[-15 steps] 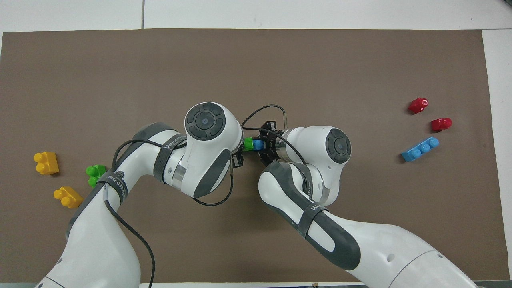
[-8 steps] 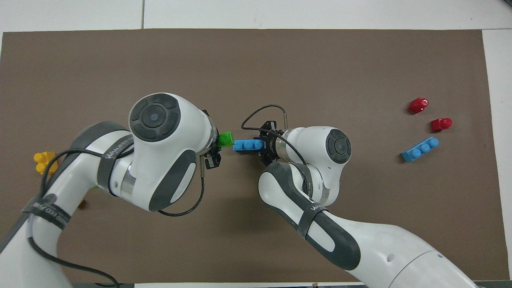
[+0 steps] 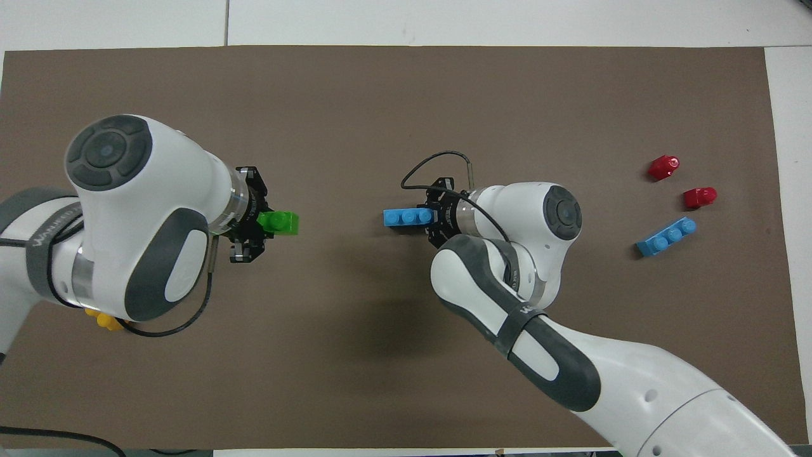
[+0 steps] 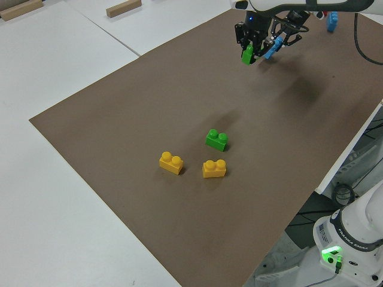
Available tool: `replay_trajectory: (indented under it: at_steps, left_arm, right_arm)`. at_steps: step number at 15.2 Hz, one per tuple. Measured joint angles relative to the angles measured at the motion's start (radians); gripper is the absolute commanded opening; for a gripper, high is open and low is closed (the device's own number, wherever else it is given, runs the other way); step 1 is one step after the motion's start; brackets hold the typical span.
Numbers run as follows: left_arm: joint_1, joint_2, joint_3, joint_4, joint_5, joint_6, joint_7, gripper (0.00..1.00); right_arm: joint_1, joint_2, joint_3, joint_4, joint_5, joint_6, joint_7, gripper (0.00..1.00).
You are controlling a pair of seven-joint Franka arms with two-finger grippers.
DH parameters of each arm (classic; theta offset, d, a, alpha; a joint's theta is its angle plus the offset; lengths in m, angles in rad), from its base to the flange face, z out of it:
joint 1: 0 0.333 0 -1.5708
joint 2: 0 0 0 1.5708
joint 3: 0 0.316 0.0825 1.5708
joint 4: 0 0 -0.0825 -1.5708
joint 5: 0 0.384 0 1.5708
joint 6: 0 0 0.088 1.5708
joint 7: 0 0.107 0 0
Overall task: Remove green block with left arm and hold with right
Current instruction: 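Pull the green brick away with the left gripper while the right gripper pulls blue, then set the green brick down with the left gripper while the right gripper sets blue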
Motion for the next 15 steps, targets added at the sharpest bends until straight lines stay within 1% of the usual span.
replay_trajectory:
  at_steps: [2, 3, 5, 7, 9, 11, 15]
  left_arm:
    - [0.077, 0.0, 0.001, -0.013, 0.0, 0.001, 0.163, 0.0]
    - [0.111, 0.0, 0.001, -0.018, 0.0, 0.003, 0.241, 0.0]
    - [0.173, -0.001, 0.001, -0.034, -0.001, 0.026, 0.395, 0.0]
    - [0.221, -0.001, 0.001, -0.058, -0.001, 0.074, 0.532, 0.0]
    - [0.247, 0.0, 0.001, -0.102, -0.001, 0.156, 0.649, 0.0]
    - [0.257, 0.01, 0.0, -0.145, -0.001, 0.236, 0.726, 0.0]
    - [0.277, 0.067, 0.0, -0.164, -0.001, 0.34, 0.809, 0.0]
  right_arm:
    - [-0.134, -0.009, -0.004, 0.051, -0.01, -0.144, -0.126, 0.0]
    - [-0.194, -0.01, -0.005, 0.075, -0.042, -0.204, -0.167, 0.0]
    - [-0.306, -0.009, -0.005, 0.108, -0.129, -0.305, -0.205, 0.0]
    - [-0.4, -0.006, -0.005, 0.122, -0.158, -0.384, -0.27, 0.0]
    - [-0.463, -0.001, -0.006, 0.124, -0.16, -0.421, -0.336, 0.0]
    - [-0.513, 0.013, -0.005, 0.125, -0.173, -0.436, -0.38, 0.0]
    - [-0.539, 0.041, -0.005, 0.127, -0.19, -0.435, -0.393, 0.0]
